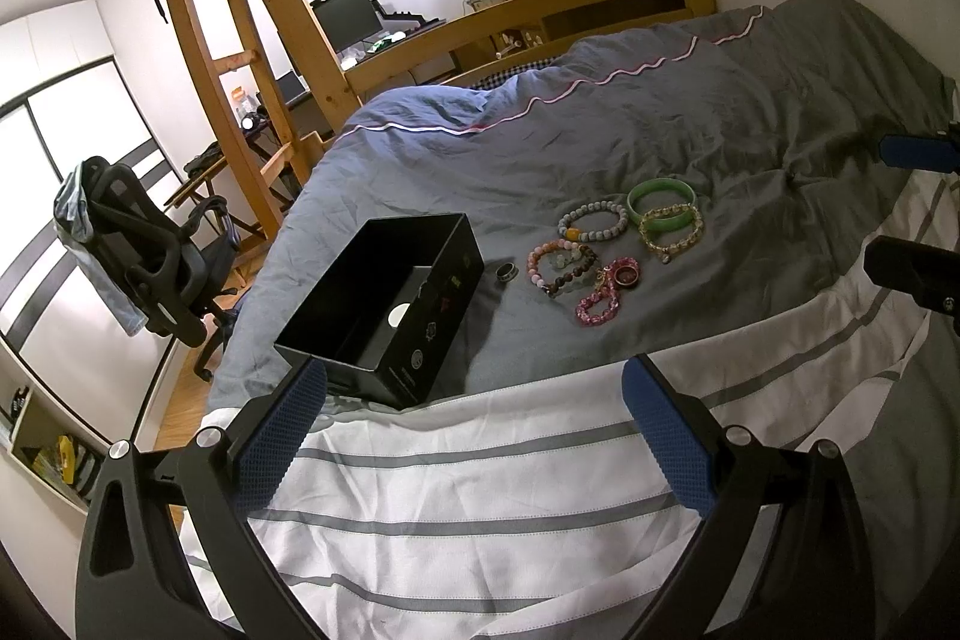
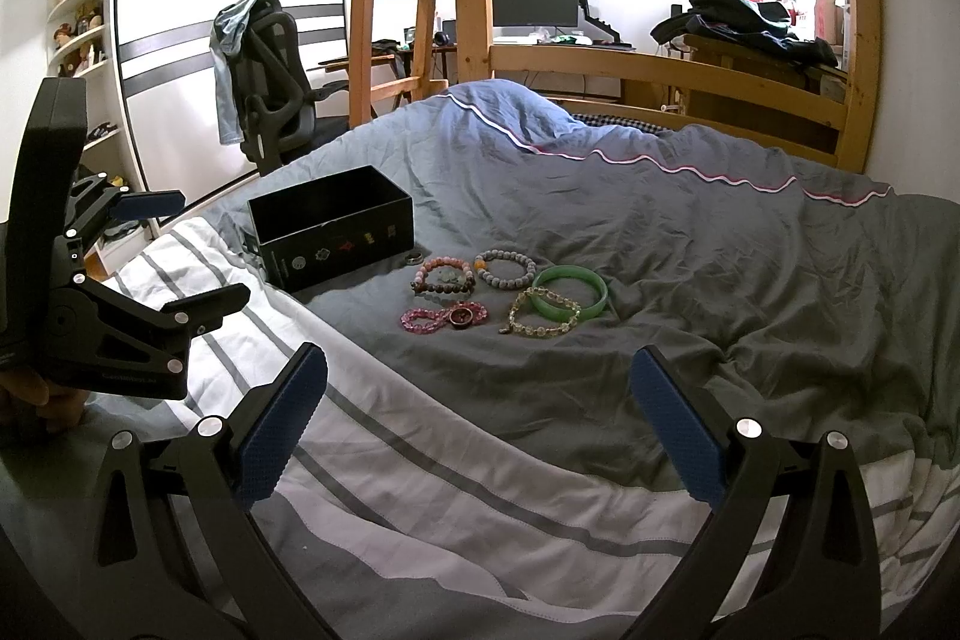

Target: Organize jewelry

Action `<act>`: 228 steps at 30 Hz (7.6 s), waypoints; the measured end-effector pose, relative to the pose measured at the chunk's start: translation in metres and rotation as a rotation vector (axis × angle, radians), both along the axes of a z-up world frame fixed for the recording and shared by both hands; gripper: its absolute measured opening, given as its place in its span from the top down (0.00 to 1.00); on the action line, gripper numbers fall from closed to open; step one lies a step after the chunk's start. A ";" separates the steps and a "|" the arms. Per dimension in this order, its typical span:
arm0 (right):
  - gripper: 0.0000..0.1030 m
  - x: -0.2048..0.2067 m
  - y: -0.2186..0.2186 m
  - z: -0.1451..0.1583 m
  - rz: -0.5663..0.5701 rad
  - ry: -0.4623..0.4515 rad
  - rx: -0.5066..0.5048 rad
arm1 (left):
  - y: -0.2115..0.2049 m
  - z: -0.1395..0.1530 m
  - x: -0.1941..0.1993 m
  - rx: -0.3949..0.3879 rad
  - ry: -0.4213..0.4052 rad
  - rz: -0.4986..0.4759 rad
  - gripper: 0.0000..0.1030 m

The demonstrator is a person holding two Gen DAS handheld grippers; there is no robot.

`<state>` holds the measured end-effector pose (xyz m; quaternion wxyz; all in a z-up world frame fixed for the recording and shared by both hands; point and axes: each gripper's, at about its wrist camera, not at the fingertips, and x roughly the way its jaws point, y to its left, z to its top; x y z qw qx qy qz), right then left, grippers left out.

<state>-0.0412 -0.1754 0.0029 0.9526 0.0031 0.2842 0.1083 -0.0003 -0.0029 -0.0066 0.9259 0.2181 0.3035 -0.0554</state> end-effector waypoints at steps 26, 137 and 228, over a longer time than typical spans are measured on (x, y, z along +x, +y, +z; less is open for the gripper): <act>0.03 0.089 -0.023 -0.027 -0.088 0.105 0.044 | -0.047 -0.042 0.064 -0.065 0.193 -0.172 0.22; 0.91 0.191 0.089 0.029 0.078 0.079 0.206 | 0.114 0.036 0.148 -0.419 0.167 0.110 0.92; 1.00 0.216 -0.078 -0.081 -0.252 0.154 0.299 | -0.039 -0.063 0.197 -0.349 0.305 -0.019 0.91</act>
